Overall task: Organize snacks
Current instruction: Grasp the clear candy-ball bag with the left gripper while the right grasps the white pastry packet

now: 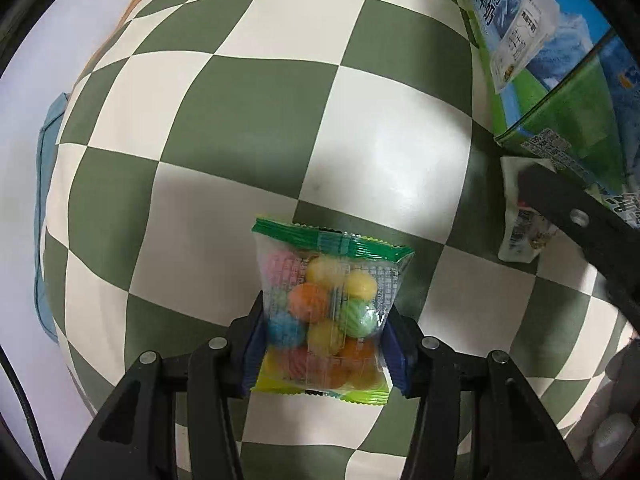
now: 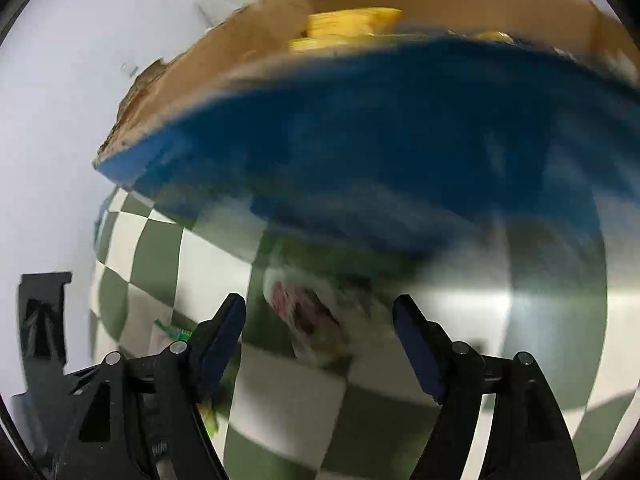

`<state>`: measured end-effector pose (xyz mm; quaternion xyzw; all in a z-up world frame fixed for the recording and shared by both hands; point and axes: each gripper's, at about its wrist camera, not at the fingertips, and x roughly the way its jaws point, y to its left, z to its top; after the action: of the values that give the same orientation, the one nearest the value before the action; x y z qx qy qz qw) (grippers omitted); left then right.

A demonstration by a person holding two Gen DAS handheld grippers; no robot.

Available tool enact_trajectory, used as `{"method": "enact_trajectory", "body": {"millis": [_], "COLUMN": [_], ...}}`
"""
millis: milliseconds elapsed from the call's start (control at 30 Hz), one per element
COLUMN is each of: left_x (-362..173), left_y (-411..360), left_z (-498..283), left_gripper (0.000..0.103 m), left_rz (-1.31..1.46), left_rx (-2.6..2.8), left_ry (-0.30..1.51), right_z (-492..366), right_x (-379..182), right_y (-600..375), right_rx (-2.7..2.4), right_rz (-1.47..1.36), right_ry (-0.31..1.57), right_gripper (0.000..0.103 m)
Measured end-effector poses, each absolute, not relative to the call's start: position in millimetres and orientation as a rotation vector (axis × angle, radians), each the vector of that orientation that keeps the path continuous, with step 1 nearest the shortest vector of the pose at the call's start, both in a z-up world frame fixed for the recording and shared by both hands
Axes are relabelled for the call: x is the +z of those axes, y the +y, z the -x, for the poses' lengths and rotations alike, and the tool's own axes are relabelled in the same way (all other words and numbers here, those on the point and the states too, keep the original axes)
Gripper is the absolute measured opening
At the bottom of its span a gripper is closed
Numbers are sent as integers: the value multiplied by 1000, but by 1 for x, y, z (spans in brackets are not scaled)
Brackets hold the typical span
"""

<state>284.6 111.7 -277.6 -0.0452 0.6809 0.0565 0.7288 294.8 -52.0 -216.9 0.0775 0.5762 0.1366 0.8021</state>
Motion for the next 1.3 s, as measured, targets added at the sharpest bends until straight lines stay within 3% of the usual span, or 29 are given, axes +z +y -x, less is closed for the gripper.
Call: {"method": "enact_trajectory", "body": {"millis": [67, 100, 133, 367, 733, 833, 933, 1067, 1200, 1300], "left_x": [-275, -275, -274, -267, -282, -286, -285, -288, -287, -284], "left_y": [104, 104, 102, 101, 16, 9, 8, 29, 32, 37], "left_z": [-279, -278, -276, -268, -225, -230, -231, -230, -229, -229], "left_gripper": [48, 48, 48, 48, 50, 53, 54, 54, 54, 54], "left_rz": [89, 90, 92, 105, 32, 15, 19, 33, 27, 12], "left_rx": [133, 135, 135, 94, -69, -73, -76, -73, -69, -65], "left_ry": [1495, 1494, 1493, 1510, 1596, 1605, 1604, 1599, 1598, 1596], "right_z": [-299, -299, -299, -272, -200, -194, -189, -185, -188, -187], "right_x": [-220, -221, -222, -221, -223, -229, -232, -238, -245, -247], "right_y": [-41, -38, -35, -46, -149, -146, -147, -135, -128, -121], "right_rx": [264, 253, 256, 337, 297, 301, 315, 321, 325, 310], "right_rz": [-107, -77, -52, 5, -80, -114, -127, -137, -132, -95], "right_ry": [1247, 1250, 1253, 1329, 1465, 1470, 1464, 1464, 1468, 1454], "right_gripper": [72, 60, 56, 55, 52, 55, 66, 68, 68, 57]}}
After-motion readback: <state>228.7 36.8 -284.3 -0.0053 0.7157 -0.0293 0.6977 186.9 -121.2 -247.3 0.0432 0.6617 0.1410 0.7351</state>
